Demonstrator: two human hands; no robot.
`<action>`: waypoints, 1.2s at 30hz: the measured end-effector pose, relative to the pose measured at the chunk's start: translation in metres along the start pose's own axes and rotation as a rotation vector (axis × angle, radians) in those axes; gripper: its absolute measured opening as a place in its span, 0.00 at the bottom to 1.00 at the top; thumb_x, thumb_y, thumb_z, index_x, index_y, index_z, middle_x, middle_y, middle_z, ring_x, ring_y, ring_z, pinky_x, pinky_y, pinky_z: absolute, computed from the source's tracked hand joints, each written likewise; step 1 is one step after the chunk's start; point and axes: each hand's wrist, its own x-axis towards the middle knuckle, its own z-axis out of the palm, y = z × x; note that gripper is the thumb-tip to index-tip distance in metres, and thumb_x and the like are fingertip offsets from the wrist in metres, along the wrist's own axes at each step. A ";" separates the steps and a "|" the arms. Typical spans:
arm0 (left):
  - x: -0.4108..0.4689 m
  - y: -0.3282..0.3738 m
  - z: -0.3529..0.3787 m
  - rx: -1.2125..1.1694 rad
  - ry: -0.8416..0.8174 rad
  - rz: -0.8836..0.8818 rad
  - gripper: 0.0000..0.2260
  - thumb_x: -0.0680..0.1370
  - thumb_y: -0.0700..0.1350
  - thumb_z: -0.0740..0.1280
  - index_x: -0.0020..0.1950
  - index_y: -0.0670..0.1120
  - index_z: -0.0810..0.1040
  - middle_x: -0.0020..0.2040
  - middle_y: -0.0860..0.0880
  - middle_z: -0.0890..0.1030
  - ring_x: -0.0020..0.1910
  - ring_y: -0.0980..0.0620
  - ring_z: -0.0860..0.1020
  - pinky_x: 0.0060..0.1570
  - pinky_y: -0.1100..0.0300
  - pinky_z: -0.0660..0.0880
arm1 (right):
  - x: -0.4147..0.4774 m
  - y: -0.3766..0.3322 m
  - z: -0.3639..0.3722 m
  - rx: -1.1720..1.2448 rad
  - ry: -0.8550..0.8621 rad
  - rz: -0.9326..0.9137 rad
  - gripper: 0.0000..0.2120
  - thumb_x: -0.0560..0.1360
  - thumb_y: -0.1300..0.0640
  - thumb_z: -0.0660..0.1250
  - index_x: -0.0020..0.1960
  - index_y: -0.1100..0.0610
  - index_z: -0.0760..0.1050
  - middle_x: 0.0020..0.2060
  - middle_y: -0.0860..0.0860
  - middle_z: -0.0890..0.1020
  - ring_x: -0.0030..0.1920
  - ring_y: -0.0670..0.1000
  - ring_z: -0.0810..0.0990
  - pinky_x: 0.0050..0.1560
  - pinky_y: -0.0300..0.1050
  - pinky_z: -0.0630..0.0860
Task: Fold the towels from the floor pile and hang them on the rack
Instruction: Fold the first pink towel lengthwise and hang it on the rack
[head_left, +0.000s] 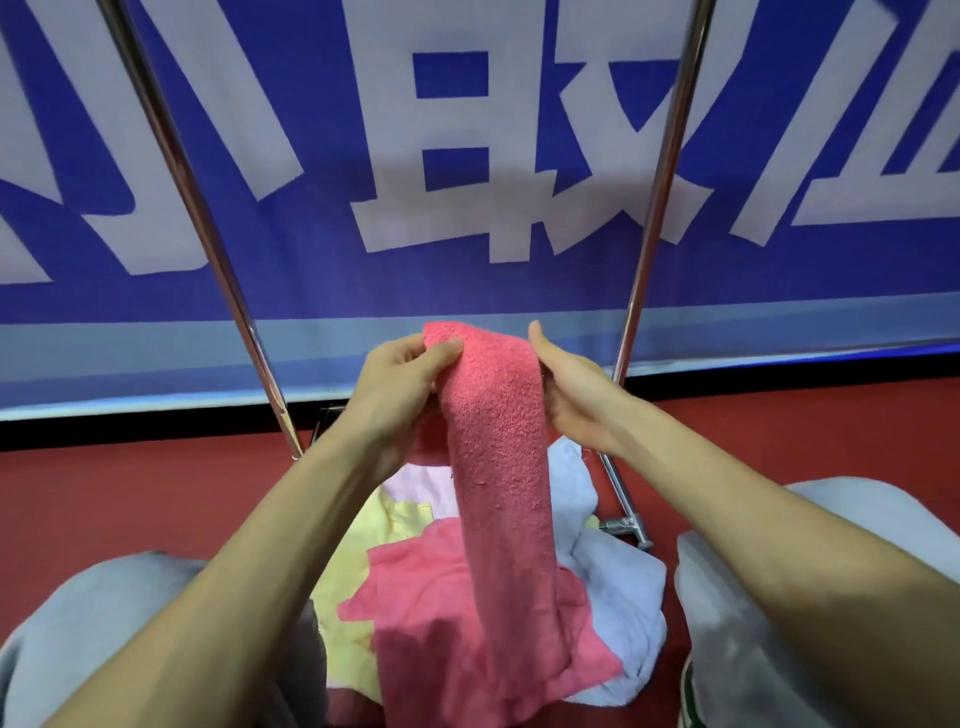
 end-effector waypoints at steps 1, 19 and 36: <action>0.000 0.004 -0.003 -0.018 0.014 0.004 0.08 0.78 0.43 0.65 0.53 0.40 0.77 0.37 0.44 0.67 0.30 0.52 0.65 0.30 0.61 0.65 | 0.001 0.002 0.003 0.015 -0.039 0.002 0.25 0.77 0.36 0.55 0.53 0.56 0.77 0.49 0.58 0.77 0.50 0.55 0.73 0.56 0.52 0.72; 0.007 0.016 -0.025 -0.232 0.399 -0.055 0.07 0.77 0.42 0.67 0.39 0.44 0.75 0.35 0.47 0.72 0.31 0.52 0.70 0.24 0.68 0.69 | -0.012 -0.004 0.020 -0.379 -0.052 -0.491 0.06 0.72 0.65 0.72 0.41 0.55 0.80 0.33 0.46 0.83 0.34 0.41 0.80 0.40 0.35 0.78; -0.009 -0.006 0.001 0.115 -0.045 0.036 0.03 0.77 0.38 0.67 0.46 0.41 0.81 0.34 0.52 0.83 0.31 0.59 0.79 0.33 0.68 0.76 | -0.010 -0.024 0.004 0.025 0.224 -0.390 0.07 0.70 0.59 0.74 0.47 0.60 0.82 0.41 0.54 0.85 0.40 0.49 0.83 0.42 0.41 0.77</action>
